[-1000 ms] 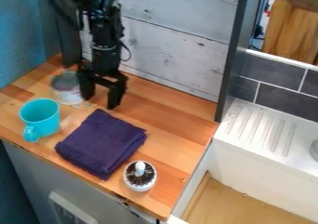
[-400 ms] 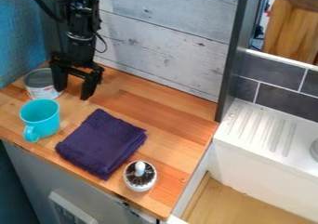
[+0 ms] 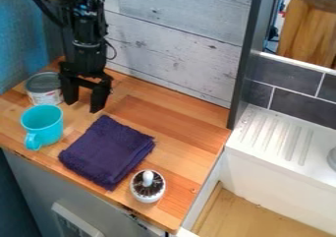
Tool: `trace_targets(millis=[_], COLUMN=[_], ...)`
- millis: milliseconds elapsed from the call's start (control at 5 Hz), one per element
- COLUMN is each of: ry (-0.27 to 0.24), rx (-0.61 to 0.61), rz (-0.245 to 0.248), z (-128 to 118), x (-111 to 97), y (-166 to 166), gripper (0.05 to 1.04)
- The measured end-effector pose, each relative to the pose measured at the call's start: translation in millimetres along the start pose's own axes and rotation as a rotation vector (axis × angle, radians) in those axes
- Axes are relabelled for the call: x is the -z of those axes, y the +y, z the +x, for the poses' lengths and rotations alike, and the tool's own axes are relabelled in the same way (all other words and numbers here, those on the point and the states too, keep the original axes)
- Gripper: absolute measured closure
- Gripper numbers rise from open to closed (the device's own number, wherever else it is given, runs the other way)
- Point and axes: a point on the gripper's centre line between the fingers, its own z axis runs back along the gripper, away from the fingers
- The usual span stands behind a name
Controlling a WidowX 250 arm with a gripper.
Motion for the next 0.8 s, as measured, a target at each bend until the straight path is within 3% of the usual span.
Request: trace_targets(millis=[200, 400, 600, 800], ry=[-0.093, -0.127, -0.107, -0.048], rx=[0.135, 0.275, 0.337, 0.392], rz=[-0.021, 0.014, 0.012, -0.009], z=[-17.4, -41.7, -69.9, -97.5], x=[-34.3, -45.2, -47.9, -40.6], y=[-21.7, -59.8, -70.4, -91.0], gripper=[0.092, 0.092, 0.092, 0.092])
